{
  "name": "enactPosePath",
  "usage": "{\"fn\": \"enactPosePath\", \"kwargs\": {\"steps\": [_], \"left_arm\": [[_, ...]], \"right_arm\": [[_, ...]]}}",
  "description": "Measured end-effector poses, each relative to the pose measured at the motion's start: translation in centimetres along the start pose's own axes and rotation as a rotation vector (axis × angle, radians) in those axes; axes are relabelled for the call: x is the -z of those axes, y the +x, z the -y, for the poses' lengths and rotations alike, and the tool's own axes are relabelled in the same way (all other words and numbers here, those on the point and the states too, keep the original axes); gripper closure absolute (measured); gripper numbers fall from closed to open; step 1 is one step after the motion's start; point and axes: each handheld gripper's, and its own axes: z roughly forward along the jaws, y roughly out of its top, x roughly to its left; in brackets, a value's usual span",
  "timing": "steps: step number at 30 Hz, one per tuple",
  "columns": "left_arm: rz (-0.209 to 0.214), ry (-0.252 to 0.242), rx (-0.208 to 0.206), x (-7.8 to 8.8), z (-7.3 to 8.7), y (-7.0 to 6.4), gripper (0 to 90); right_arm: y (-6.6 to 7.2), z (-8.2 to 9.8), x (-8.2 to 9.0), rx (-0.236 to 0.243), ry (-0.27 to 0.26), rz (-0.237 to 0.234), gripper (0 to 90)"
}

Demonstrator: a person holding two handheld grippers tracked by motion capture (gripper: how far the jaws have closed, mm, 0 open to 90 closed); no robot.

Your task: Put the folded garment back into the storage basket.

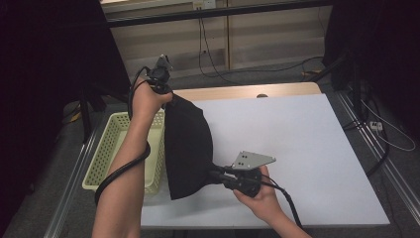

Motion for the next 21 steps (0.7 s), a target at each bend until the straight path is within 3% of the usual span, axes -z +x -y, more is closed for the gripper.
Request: {"fn": "enactPosePath", "kwargs": {"steps": [21], "left_arm": [[-0.018, 0.001, 0.001, 1.7, -0.4, 1.2, 81.7]], "right_arm": [[0.7, -1.3, -0.4, 0.012, -0.030, -0.016, 82.8]]}}
